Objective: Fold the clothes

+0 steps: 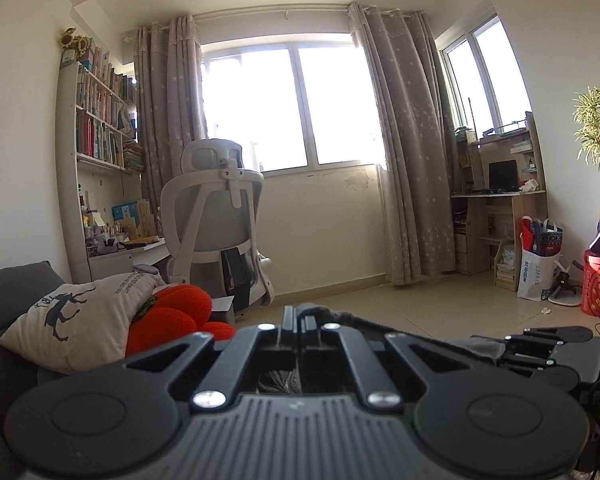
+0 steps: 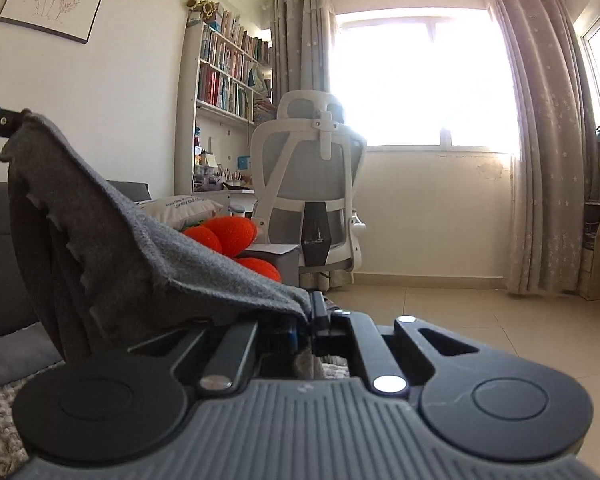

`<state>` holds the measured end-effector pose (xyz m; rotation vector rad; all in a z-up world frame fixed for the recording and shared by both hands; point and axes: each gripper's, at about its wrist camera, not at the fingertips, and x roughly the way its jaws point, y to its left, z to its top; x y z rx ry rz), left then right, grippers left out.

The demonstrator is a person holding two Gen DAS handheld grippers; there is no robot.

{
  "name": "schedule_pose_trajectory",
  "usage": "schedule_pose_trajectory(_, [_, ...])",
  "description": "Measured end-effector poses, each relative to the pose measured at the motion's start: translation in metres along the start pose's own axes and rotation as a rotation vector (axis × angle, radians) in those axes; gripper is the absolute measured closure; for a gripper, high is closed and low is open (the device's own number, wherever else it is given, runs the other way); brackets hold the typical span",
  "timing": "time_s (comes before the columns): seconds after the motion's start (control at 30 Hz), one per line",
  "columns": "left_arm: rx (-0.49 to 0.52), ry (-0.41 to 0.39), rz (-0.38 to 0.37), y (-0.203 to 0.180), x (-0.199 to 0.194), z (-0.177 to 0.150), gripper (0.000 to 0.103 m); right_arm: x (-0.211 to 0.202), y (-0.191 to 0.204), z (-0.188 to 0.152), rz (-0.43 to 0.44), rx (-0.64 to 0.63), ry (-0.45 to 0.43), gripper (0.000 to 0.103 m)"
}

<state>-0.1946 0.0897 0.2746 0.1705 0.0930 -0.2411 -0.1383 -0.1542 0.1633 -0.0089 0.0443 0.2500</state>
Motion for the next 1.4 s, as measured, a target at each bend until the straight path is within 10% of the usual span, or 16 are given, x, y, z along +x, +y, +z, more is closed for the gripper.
schedule_pose_trajectory(0.4, [-0.008,-0.219,0.099,0.001,-0.043,0.041,0.101,-0.074,0.000,0.127,-0.162,-0.236,-0.300,0.096])
schedule_pose_trajectory(0.73, [0.019,-0.376,0.188,-0.007,-0.070,0.066,0.096,-0.093,-0.004,0.130,-0.167,-0.277,-0.350,0.096])
schedule_pose_trajectory(1.07, [0.159,-0.043,0.228,-0.027,0.122,-0.029,0.090,0.031,-0.039,0.038,-0.218,-0.222,0.022,0.096])
schedule_pose_trajectory(1.2, [0.164,0.233,0.178,-0.044,0.241,-0.101,0.060,0.125,-0.084,-0.034,-0.330,-0.064,0.280,0.095])
schedule_pose_trajectory(1.4, [0.001,0.470,0.111,-0.019,0.267,-0.178,0.055,0.170,-0.125,-0.117,-0.365,0.059,0.535,0.081])
